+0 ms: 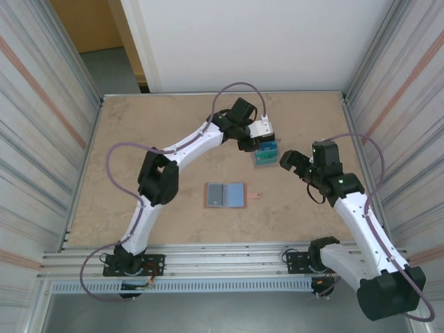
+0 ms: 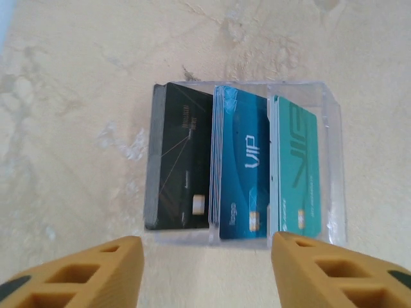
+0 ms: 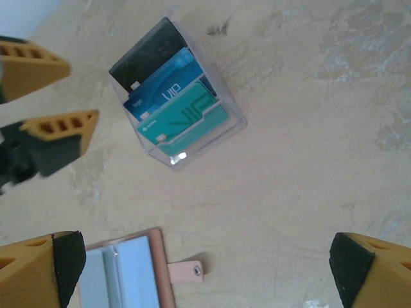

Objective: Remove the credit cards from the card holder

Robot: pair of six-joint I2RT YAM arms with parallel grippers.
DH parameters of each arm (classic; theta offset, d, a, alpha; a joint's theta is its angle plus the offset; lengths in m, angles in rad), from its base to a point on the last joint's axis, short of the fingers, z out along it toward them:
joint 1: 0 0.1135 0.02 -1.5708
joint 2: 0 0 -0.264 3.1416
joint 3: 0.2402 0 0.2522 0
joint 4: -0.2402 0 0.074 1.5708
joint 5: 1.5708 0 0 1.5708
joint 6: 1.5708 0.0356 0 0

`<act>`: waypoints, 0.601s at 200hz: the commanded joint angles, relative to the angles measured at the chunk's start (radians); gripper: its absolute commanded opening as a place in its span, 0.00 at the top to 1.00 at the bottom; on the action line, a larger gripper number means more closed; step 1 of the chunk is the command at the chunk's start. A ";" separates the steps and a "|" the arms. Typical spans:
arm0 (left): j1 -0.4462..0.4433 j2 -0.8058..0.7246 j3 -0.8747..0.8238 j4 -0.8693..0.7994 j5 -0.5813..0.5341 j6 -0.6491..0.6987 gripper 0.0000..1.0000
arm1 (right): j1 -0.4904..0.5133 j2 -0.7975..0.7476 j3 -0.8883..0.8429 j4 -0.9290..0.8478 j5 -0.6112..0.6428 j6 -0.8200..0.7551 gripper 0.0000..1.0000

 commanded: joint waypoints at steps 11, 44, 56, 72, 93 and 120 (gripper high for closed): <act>0.010 -0.200 -0.176 0.119 -0.077 -0.161 0.25 | -0.083 0.038 -0.008 0.085 -0.138 -0.054 0.01; 0.010 -0.377 -0.428 0.217 -0.175 -0.353 0.01 | -0.167 0.134 0.002 0.159 -0.219 -0.070 0.07; 0.010 -0.447 -0.529 0.255 -0.217 -0.436 0.01 | -0.193 0.180 0.008 0.193 -0.239 -0.072 0.08; 0.013 -0.537 -0.657 0.296 -0.264 -0.549 0.01 | -0.221 0.256 0.014 0.252 -0.277 -0.072 0.09; 0.015 -0.640 -0.803 0.313 -0.318 -0.671 0.01 | -0.243 0.368 0.033 0.330 -0.300 -0.075 0.13; 0.014 -0.768 -0.961 0.305 -0.374 -0.797 0.01 | -0.266 0.518 0.074 0.421 -0.353 -0.062 0.27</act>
